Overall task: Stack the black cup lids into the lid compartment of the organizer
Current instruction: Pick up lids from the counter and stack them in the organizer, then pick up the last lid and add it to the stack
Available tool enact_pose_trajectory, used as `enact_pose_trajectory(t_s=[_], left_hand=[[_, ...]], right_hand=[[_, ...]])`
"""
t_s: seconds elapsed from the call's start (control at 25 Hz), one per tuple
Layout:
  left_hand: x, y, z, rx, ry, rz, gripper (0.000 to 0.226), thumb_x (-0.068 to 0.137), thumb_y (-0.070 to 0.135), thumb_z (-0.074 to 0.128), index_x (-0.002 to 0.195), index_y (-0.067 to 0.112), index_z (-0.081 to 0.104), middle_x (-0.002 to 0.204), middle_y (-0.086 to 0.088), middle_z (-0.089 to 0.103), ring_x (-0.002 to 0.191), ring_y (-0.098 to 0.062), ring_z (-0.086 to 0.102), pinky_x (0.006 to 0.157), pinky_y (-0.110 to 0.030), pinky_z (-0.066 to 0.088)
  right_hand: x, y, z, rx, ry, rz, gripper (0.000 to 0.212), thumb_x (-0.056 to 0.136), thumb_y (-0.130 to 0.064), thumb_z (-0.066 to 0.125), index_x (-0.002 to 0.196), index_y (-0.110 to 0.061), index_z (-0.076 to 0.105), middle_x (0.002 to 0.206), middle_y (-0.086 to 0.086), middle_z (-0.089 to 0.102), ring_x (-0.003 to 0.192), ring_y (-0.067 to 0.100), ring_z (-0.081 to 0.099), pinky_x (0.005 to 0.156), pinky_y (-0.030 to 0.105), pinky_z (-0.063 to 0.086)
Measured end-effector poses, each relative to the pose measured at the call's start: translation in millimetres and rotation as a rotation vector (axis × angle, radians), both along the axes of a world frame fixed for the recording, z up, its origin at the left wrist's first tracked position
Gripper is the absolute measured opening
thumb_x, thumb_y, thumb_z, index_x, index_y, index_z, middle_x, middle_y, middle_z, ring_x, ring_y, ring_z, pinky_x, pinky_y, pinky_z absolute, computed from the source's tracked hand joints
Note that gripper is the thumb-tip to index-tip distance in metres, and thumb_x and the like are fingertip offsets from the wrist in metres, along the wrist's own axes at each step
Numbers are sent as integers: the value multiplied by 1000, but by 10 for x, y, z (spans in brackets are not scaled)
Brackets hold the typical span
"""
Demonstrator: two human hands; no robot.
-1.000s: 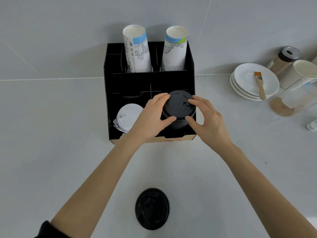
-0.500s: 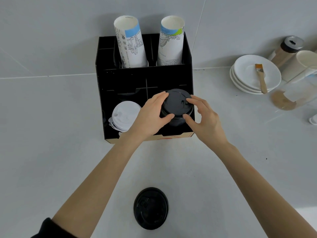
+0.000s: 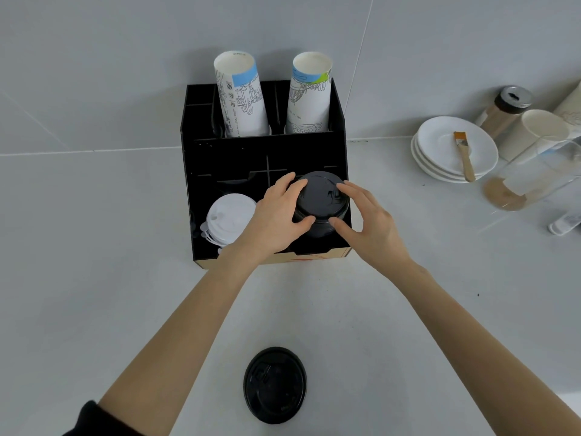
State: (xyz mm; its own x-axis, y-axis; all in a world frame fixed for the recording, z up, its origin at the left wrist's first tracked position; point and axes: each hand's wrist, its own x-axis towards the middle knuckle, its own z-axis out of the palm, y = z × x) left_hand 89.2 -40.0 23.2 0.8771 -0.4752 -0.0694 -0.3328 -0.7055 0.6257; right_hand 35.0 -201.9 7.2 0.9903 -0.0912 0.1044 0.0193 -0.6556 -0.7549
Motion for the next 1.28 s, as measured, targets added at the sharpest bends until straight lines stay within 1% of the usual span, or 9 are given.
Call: enact_pose_trajectory(t_s=[0.12, 0.16, 0.28, 0.4, 0.52, 0.68, 0.76, 0.96, 1.28], left_hand=[[-34, 61, 75, -4, -30, 18, 62, 84, 24, 57, 136, 13, 25, 150, -10, 19, 137, -27, 18, 112, -42, 21], [-55, 95, 95, -10, -39, 24, 61, 84, 23, 57, 136, 13, 26, 150, -10, 20, 137, -27, 19, 112, -42, 22], [-157, 207, 154, -28, -55, 28, 57, 84, 21, 56, 134, 13, 29, 147, -11, 26, 134, -27, 25, 111, -46, 26], [-326, 320, 166, -34, -57, 38, 55, 84, 20, 56, 133, 13, 31, 145, -10, 29, 133, -25, 27, 110, -45, 26], [-516, 461, 150, -44, -53, 65, 54, 85, 20, 55, 133, 14, 32, 143, -7, 33, 132, -23, 28, 108, -38, 24], [-799, 659, 93, -31, -57, 80, 54, 84, 19, 56, 133, 14, 32, 141, -7, 37, 128, -23, 32, 104, -35, 28], [-958, 752, 26, -26, -27, 74, 56, 85, 22, 56, 133, 15, 31, 141, -6, 36, 128, -21, 32, 105, -32, 26], [-1345, 929, -194, 44, 66, 100, 58, 85, 28, 55, 135, 16, 28, 143, -6, 34, 129, -23, 32, 109, -37, 27], [-1851, 1082, -535, 126, 194, 122, 68, 82, 38, 58, 137, 22, 22, 141, -3, 33, 127, -20, 33, 105, -36, 29]], right_hand=[[-33, -9, 72, -32, -3, 6, 51, 84, -21, 59, 131, -22, 38, 144, 0, 37, 130, 12, 36, 99, 11, 24], [-55, -1, 97, -33, -10, 4, 50, 85, -21, 58, 131, -22, 38, 144, -1, 37, 130, 13, 36, 100, 12, 24], [-161, 75, 172, -10, -33, 30, 49, 84, -18, 58, 130, -22, 39, 143, -3, 38, 129, 10, 36, 93, -3, 19], [-308, 181, 220, -16, -46, 75, 50, 84, -16, 59, 130, -21, 39, 142, -1, 39, 129, 11, 36, 93, -4, 19], [-474, 285, 240, -27, -27, 128, 50, 85, -18, 58, 131, -21, 38, 141, -1, 40, 128, 10, 37, 86, -12, 16], [-715, 418, 192, -36, 17, 208, 49, 86, -20, 56, 131, -22, 36, 139, -2, 43, 124, 9, 39, 86, -11, 16], [-841, 478, 133, -41, 52, 242, 50, 86, -20, 57, 131, -23, 36, 138, -3, 43, 123, 10, 39, 88, -7, 17], [-1156, 587, -95, -74, 148, 312, 53, 86, -22, 56, 133, -23, 33, 141, -5, 40, 129, 9, 35, 102, 13, 23], [-1477, 628, -363, -128, 307, 459, 58, 85, -22, 55, 136, -28, 27, 146, -6, 33, 132, 11, 31, 107, 19, 22]])
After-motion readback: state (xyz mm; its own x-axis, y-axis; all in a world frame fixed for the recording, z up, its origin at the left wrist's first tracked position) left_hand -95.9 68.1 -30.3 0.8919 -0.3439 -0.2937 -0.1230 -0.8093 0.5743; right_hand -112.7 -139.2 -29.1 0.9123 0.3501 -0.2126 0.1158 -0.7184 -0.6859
